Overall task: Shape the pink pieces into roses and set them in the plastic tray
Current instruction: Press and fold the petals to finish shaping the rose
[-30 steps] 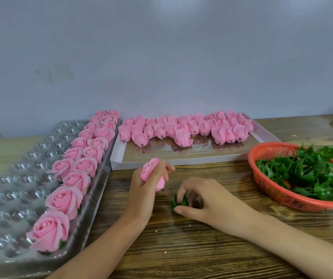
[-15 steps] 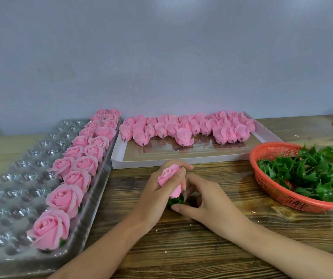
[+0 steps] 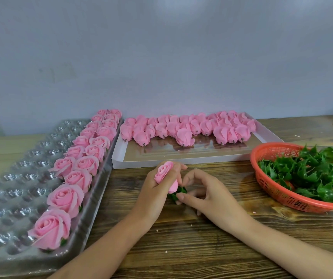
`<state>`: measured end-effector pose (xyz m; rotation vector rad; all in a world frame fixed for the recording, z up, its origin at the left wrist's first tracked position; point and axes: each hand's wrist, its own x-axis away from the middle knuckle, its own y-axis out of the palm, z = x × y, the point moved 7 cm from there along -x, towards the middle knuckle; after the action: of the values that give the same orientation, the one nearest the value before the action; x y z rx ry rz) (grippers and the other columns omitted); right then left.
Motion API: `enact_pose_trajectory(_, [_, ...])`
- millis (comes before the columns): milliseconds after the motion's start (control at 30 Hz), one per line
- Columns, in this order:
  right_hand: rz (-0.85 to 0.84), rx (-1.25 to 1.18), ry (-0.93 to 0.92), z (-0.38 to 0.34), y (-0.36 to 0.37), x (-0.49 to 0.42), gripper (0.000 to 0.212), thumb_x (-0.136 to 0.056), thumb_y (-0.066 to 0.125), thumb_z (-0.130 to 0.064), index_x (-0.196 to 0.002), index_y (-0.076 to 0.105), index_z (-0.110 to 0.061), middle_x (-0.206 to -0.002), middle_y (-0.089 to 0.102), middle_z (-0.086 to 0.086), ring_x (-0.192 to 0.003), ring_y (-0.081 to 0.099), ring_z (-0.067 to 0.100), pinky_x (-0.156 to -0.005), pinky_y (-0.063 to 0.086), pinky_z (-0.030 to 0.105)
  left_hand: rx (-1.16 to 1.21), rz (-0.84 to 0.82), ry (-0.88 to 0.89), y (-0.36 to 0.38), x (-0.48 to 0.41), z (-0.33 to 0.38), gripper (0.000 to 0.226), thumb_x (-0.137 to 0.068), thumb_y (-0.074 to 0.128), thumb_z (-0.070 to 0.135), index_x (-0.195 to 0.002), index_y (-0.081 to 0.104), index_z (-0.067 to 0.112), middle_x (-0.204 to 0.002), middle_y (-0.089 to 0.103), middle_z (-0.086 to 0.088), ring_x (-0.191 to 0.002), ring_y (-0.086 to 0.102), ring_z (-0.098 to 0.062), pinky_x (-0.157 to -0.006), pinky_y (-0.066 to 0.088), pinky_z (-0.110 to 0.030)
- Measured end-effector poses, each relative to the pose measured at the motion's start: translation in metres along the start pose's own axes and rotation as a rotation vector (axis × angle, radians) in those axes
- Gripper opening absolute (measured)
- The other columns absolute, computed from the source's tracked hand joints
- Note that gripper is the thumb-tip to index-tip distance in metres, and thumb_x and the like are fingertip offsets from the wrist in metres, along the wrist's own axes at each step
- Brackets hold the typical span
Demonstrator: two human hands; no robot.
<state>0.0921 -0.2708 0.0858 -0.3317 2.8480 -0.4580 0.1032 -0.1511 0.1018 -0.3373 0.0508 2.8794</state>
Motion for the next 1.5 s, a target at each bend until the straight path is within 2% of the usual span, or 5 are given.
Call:
enact_pose_trajectory(367, [-0.005,-0.271,0.139,0.003,-0.002,-0.002,0.014,-0.088,0.070,-0.003,-0.086,0.057,-0.008,-0.087,0.073,0.003,-0.088,0.075,0.023,-0.066,0.059,0.024,-0.033,-0.005,-0.023,0.001,0.000,-0.004,0.050,-0.084,0.048,0.045,-0.084,0.060,-0.003,-0.098,0.069,0.015,-0.101,0.061,0.000,-0.078,0.043,-0.007])
enact_pose_trajectory(733, [0.025,-0.391,0.251,0.008,-0.002,-0.001,0.017,-0.093,0.048,0.010,-0.096,0.049,-0.007,-0.097,0.073,0.022,-0.084,0.076,0.029,-0.066,0.061,0.025,-0.106,-0.043,-0.018,0.002,0.001,-0.005,0.030,-0.087,0.048,0.046,-0.066,0.062,0.030,-0.105,0.066,0.008,-0.101,0.060,-0.006,-0.079,0.046,-0.011])
enact_pose_trajectory(1067, [-0.059,-0.154,0.149,0.001,-0.001,-0.003,0.021,-0.084,0.069,0.010,-0.099,0.055,0.004,-0.084,0.070,0.014,-0.075,0.075,0.018,-0.065,0.060,0.025,-0.104,-0.090,0.005,0.007,0.002,0.000,0.022,-0.088,0.052,0.046,-0.075,0.064,0.033,-0.100,0.065,-0.004,-0.084,0.063,-0.008,-0.065,0.050,-0.017])
enact_pose_trajectory(1200, [-0.050,-0.066,0.092,0.000,-0.001,-0.003,0.024,-0.080,0.074,0.007,-0.097,0.058,0.003,-0.087,0.071,0.022,-0.078,0.073,0.036,-0.070,0.058,0.036,-0.120,-0.119,-0.003,0.010,0.003,-0.001,0.022,-0.089,0.052,0.042,-0.099,0.064,0.028,-0.077,0.061,0.006,-0.072,0.063,-0.012,-0.055,0.050,-0.025])
enact_pose_trajectory(1500, [-0.054,-0.057,0.082,0.004,0.001,-0.005,0.022,-0.079,0.071,0.009,-0.098,0.061,0.007,-0.072,0.071,0.003,-0.070,0.071,0.025,-0.066,0.057,0.030,-0.200,-0.192,0.084,0.017,0.005,0.005,0.015,-0.087,0.049,0.054,-0.084,0.060,0.045,-0.113,0.059,-0.013,-0.080,0.064,-0.026,-0.070,0.049,-0.024])
